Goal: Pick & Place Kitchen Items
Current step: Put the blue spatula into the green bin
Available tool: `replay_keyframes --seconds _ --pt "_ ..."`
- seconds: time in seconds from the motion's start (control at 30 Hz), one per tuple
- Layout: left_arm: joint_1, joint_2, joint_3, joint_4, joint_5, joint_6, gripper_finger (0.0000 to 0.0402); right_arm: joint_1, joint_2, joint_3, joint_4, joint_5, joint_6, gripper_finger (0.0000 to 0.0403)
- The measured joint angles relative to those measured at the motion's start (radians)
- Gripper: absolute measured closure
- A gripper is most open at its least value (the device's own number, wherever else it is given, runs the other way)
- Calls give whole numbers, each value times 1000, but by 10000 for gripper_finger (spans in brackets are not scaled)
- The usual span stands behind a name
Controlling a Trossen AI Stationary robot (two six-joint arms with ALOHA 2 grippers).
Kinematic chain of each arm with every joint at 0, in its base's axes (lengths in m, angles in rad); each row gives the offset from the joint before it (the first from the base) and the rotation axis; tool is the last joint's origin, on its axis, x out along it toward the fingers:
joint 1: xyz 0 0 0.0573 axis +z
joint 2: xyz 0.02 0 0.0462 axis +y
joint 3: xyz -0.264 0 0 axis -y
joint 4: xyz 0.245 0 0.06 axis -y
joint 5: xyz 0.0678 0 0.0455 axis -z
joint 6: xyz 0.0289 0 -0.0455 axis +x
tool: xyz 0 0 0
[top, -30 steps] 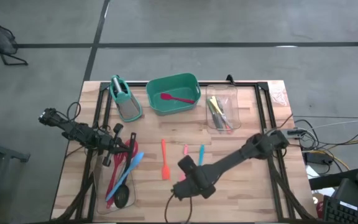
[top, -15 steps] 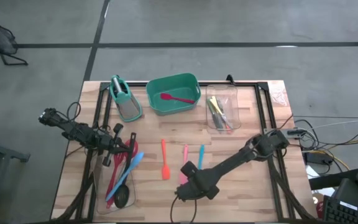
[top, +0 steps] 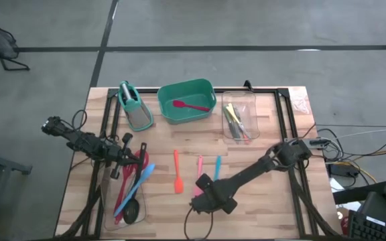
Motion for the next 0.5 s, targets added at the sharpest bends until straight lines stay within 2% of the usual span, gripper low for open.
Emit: replay_keyframes --seconds 0.23,0.5 --pt "0 0 0 0 0 0 392 -11 3 4 17 -1 54 247" --pt "0 0 0 0 0 0 392 -14 13 63 42 9 141 344"
